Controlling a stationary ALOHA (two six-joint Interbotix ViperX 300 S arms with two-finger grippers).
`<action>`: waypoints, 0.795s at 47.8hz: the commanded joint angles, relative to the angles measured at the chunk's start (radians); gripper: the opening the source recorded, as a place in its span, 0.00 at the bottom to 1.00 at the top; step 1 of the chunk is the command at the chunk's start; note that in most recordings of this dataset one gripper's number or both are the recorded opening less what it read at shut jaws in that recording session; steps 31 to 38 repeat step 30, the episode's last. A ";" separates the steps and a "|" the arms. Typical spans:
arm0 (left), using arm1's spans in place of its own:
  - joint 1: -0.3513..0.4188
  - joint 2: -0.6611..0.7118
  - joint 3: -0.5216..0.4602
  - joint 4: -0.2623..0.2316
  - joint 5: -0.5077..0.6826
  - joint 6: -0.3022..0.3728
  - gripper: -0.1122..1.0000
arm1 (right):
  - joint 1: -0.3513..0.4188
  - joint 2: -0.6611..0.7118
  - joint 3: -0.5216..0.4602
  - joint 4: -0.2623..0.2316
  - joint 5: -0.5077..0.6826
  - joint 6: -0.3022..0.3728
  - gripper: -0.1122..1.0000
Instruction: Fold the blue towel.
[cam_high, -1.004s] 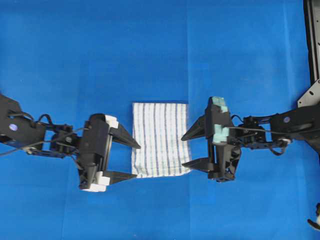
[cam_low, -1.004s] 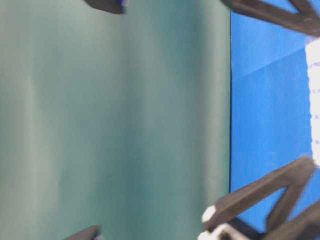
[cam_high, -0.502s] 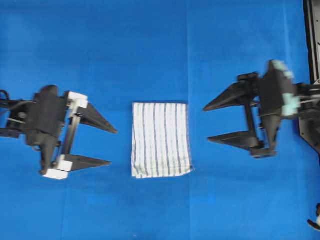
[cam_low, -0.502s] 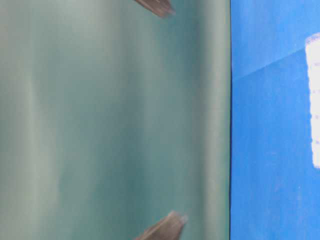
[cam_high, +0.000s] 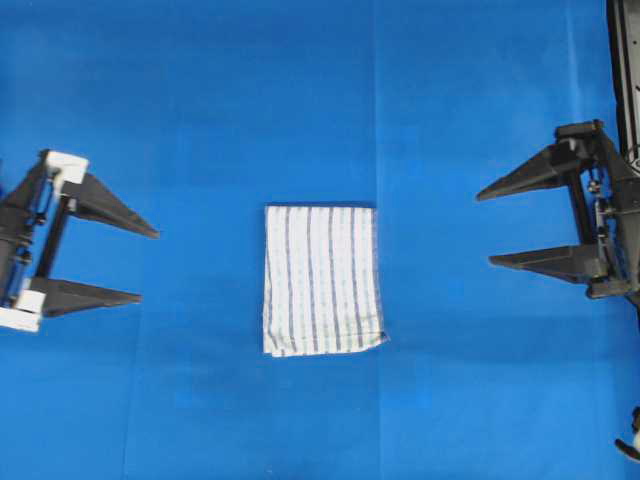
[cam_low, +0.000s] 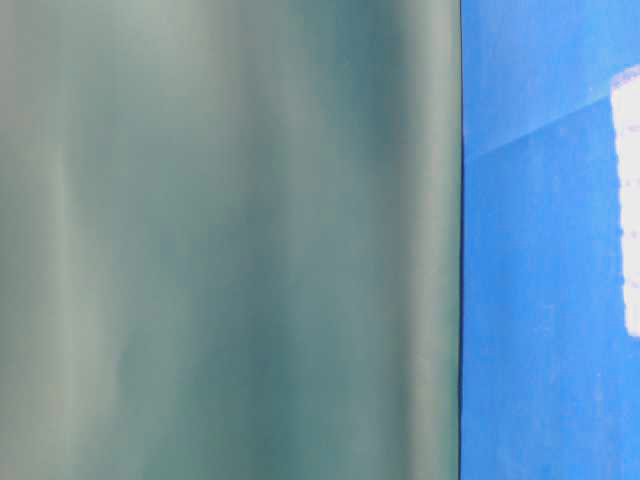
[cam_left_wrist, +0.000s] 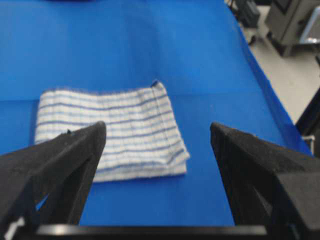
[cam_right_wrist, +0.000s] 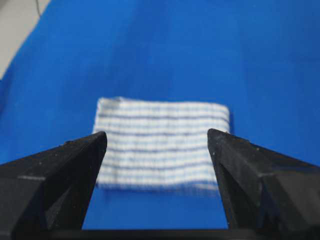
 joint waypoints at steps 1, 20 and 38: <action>0.005 -0.055 0.028 0.003 -0.008 0.003 0.82 | -0.017 -0.046 0.031 -0.006 -0.012 -0.002 0.88; 0.005 -0.259 0.210 0.003 -0.005 0.003 0.82 | -0.031 -0.169 0.186 -0.003 -0.041 -0.002 0.88; 0.005 -0.324 0.284 0.003 -0.006 0.005 0.82 | -0.031 -0.161 0.221 -0.002 -0.083 0.002 0.88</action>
